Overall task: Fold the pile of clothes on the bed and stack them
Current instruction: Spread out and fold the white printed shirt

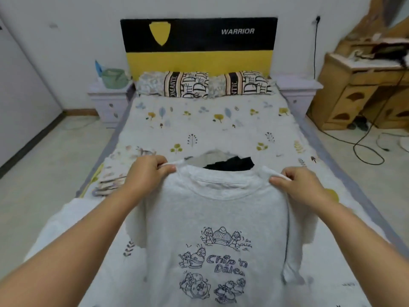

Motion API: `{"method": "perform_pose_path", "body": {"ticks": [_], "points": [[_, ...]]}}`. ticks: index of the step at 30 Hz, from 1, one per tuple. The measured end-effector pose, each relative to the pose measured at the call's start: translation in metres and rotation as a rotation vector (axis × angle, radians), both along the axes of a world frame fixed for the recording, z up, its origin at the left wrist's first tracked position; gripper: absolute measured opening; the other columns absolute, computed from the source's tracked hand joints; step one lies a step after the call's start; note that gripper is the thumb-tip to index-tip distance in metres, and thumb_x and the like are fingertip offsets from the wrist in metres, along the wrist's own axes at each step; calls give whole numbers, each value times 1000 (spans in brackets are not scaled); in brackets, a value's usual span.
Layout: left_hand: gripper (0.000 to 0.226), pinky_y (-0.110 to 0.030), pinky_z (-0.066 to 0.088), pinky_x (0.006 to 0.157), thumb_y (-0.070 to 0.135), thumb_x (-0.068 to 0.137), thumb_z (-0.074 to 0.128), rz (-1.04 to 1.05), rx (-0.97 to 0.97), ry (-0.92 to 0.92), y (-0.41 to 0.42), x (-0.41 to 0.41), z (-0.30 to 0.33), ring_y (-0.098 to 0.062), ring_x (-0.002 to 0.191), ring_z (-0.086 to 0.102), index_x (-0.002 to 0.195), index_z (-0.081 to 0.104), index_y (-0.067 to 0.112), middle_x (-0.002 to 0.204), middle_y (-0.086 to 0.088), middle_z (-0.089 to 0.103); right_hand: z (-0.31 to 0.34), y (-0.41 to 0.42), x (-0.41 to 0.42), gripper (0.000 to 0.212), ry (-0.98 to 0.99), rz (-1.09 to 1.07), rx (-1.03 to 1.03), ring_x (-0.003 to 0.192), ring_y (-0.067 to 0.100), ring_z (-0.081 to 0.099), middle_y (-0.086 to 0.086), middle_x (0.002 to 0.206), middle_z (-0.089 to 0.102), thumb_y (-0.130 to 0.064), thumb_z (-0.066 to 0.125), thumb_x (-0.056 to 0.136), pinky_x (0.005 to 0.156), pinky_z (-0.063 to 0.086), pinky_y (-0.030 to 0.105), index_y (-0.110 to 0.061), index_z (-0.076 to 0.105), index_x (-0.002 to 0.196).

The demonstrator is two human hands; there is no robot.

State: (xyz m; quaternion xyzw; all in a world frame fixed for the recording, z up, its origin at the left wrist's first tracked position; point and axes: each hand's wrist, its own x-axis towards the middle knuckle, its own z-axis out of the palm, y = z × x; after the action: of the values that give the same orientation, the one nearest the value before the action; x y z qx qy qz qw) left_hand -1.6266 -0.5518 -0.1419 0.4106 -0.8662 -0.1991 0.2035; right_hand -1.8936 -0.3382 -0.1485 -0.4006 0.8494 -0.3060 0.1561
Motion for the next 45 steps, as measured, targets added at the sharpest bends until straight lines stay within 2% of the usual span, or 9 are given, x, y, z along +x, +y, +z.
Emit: {"method": "perform_pose_path", "body": {"ticks": [8,13,17,22,27,30,35,39,45], "points": [[25,-29,29,51,30,90,57,27,-27,-196,-43,-48,-102,-19,66,50,69,58,18,64,2,54,-107,-47,-40,34,-23,-49,151,57,17,40,-2,58,44,-21,52,87,53,29,30,-19,36,57],[30,-30,29,54,28,93,54,81,-76,-332,-72,-82,-158,-25,69,52,71,59,8,65,-5,54,-154,-83,-73,19,51,-20,259,62,17,48,-3,63,51,-23,46,91,49,30,26,-17,54,74],[31,-34,36,56,23,93,54,156,9,-302,-92,-111,-194,-30,65,53,73,59,0,60,-8,52,-197,-113,-97,21,112,3,290,69,25,53,3,68,55,-24,40,95,52,33,28,-12,57,89],[26,-34,38,58,18,89,56,262,81,-200,-115,-140,-246,-32,64,57,72,57,-1,56,-8,53,-255,-147,-124,24,199,14,286,69,30,51,13,71,57,-21,43,94,55,32,32,-5,51,77],[21,-33,41,66,17,86,55,423,148,-152,-134,-164,-299,-32,78,60,79,62,-1,75,-17,67,-317,-175,-143,29,269,5,335,66,27,47,10,70,50,-25,46,95,50,26,30,-4,49,75],[21,-33,38,76,15,90,51,476,151,-166,-137,-179,-322,-35,95,58,103,59,1,107,-17,62,-344,-191,-145,25,206,-40,366,87,32,51,17,93,56,-24,45,96,63,38,35,-2,57,100],[47,-52,37,101,18,88,46,119,-127,-200,-94,-194,-370,-41,127,42,130,47,0,143,-27,35,-376,-181,-103,47,480,35,98,124,42,45,27,132,47,-20,49,87,96,40,52,-2,48,131],[58,-54,27,108,47,94,27,-268,-207,-479,-56,-200,-424,-32,139,26,140,35,12,150,-16,31,-419,-162,-75,61,523,314,291,136,29,26,17,146,39,-42,35,84,109,11,56,-11,41,136],[64,-44,-1,111,59,91,4,-316,-133,-716,-69,-197,-459,-24,144,3,147,9,28,153,-2,4,-451,-155,-96,70,419,358,504,142,21,14,6,156,14,-64,7,89,110,-4,51,-28,15,148]]}}
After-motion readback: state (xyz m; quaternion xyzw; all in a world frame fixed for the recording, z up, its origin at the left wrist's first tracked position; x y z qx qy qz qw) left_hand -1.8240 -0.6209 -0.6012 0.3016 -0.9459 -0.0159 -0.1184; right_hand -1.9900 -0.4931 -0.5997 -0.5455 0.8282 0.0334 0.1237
